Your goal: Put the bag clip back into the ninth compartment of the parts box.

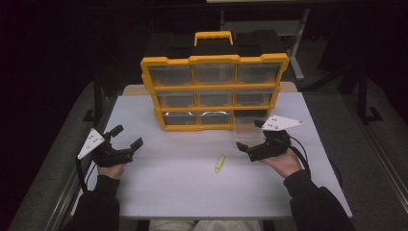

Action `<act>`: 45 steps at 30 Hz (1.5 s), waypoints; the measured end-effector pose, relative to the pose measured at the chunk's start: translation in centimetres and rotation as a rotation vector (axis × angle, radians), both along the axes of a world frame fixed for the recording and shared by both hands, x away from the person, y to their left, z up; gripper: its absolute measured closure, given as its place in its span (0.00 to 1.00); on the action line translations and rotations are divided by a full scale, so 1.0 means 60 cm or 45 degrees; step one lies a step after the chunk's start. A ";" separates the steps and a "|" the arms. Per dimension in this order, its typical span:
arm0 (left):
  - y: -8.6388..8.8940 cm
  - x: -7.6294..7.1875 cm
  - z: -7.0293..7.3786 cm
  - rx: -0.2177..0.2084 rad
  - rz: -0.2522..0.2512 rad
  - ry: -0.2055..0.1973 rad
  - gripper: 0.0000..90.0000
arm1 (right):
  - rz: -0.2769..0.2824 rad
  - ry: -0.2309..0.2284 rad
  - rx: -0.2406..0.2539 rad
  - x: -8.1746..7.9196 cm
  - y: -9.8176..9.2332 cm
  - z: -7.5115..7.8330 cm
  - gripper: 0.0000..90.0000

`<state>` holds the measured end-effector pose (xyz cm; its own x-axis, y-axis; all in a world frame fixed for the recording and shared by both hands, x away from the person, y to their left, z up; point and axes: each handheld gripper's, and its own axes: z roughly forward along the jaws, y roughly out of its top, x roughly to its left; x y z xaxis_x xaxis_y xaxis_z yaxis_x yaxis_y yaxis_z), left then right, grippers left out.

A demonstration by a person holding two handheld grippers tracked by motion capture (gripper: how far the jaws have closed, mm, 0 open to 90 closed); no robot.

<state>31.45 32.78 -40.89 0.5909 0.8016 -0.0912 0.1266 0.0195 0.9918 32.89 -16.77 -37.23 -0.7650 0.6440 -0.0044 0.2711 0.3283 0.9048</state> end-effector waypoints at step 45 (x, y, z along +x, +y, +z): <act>-0.001 0.000 0.001 0.008 0.004 -0.007 0.00 | 0.276 0.119 -0.267 0.025 0.105 -0.002 0.00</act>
